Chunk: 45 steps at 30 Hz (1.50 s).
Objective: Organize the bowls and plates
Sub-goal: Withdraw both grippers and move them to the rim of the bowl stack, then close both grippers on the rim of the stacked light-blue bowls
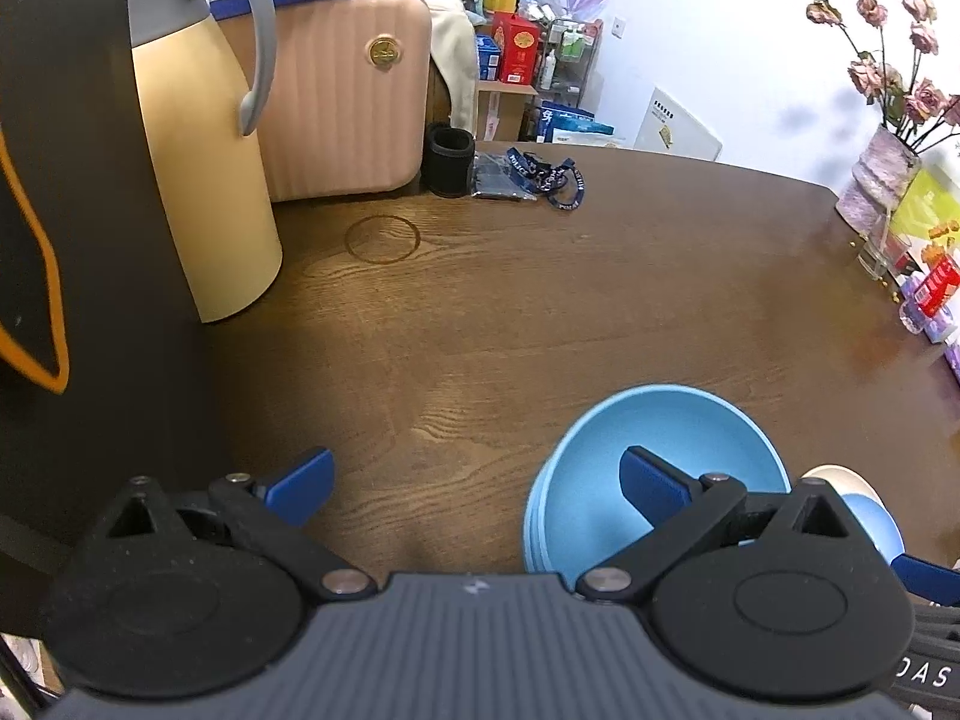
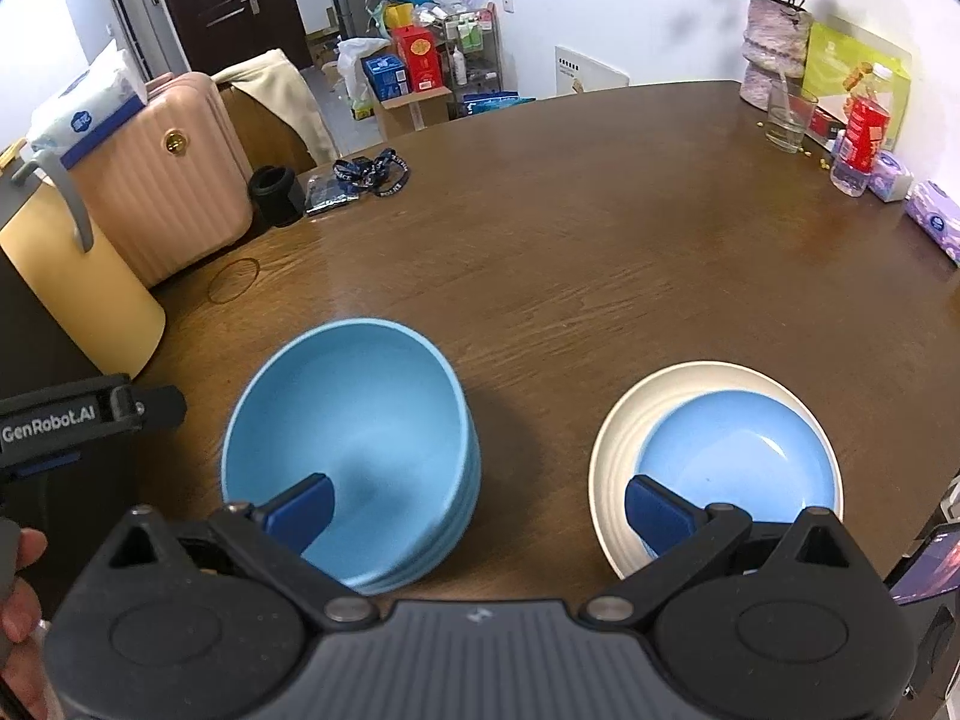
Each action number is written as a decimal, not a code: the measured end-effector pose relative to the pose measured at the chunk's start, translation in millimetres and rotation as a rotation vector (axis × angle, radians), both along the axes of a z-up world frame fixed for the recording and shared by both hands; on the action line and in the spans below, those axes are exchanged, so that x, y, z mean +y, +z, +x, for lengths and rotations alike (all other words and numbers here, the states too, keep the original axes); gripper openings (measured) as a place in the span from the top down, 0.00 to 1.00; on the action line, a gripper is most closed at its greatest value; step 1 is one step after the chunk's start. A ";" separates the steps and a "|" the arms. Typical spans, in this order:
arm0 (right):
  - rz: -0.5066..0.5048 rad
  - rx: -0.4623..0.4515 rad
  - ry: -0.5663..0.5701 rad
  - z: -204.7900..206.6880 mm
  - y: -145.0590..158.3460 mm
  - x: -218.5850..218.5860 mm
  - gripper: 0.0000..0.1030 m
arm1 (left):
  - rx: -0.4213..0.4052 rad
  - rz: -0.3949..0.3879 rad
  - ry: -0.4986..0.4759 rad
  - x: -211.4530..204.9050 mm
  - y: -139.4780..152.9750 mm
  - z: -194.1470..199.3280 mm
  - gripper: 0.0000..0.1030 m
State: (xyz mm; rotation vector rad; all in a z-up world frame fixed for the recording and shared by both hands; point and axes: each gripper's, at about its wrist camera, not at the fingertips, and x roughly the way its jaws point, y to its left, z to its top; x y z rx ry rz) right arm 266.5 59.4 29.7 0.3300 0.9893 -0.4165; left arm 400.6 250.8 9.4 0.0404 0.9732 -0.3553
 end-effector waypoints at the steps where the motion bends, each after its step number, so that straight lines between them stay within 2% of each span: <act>1: 0.000 0.003 0.002 4.4 0.0 0.6 0.00 | 0.004 0.004 0.004 -0.5 -0.6 2.2 0.00; 17: 0.050 0.043 -0.012 46.5 -11.9 -11.8 0.00 | 0.083 0.040 0.015 -15.7 -22.9 33.5 0.00; 32: 0.107 0.103 0.005 64.8 -41.8 -16.7 0.01 | 0.165 0.086 0.018 -26.5 -51.2 47.3 0.00; 41: 0.120 0.124 0.013 70.6 -59.8 -22.9 0.09 | 0.193 0.105 0.021 -34.2 -65.9 53.2 0.02; 45: 0.126 0.139 0.011 74.9 -68.6 -26.3 0.20 | 0.209 0.107 0.013 -38.6 -70.9 54.4 0.09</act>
